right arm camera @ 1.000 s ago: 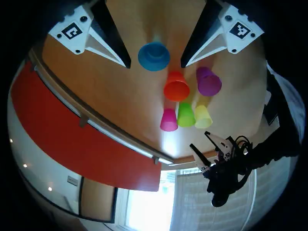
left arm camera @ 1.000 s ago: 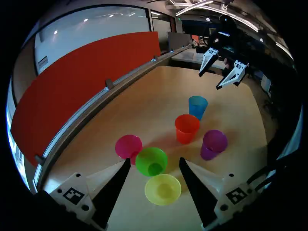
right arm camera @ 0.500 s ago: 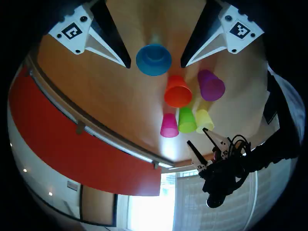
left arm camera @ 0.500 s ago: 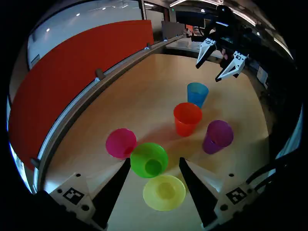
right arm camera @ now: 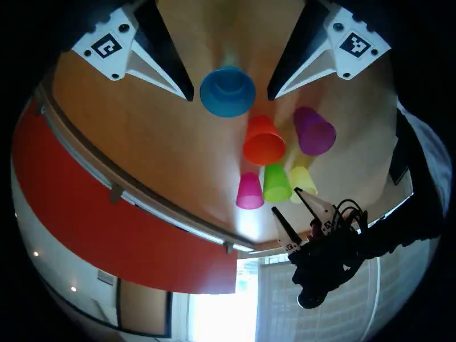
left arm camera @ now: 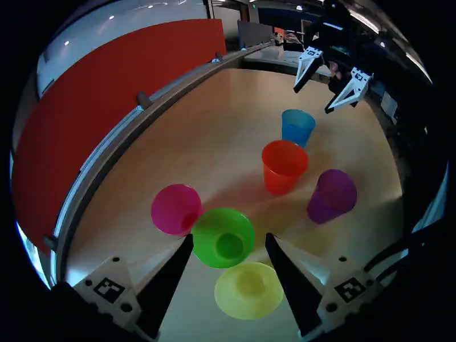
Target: Pour water
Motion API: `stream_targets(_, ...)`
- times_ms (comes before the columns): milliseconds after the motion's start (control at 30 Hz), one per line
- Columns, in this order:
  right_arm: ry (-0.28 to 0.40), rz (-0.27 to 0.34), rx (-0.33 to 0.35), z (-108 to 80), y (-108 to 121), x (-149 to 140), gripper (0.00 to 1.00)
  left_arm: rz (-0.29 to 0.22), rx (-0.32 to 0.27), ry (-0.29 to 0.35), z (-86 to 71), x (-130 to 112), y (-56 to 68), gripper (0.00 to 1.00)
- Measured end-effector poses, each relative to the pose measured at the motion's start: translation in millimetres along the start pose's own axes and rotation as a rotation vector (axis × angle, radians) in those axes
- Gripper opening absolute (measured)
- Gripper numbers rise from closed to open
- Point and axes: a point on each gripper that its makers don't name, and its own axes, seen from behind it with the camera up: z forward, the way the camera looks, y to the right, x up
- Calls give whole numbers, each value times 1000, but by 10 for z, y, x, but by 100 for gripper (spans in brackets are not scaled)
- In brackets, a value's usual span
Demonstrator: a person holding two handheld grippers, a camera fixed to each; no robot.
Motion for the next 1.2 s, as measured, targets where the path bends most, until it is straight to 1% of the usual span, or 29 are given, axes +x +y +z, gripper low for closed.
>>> stream_targets(267,1,-3,7,13,-2,-25,100,-12,16,-26,59,-61,-67,94)
stream_targets(667,5,-1,8,12,1,-36,100,-10,18,-54,138,-134,-48,94)
stream_targets(767,6,-1,9,4,8,-48,100,-9,20,-55,166,-128,-54,94)
stream_targets(1067,6,1,8,7,21,-69,100,-8,24,-71,239,-213,-67,94)
stream_targets(1200,7,3,9,9,21,-73,100,-9,26,-67,254,-216,-76,94)
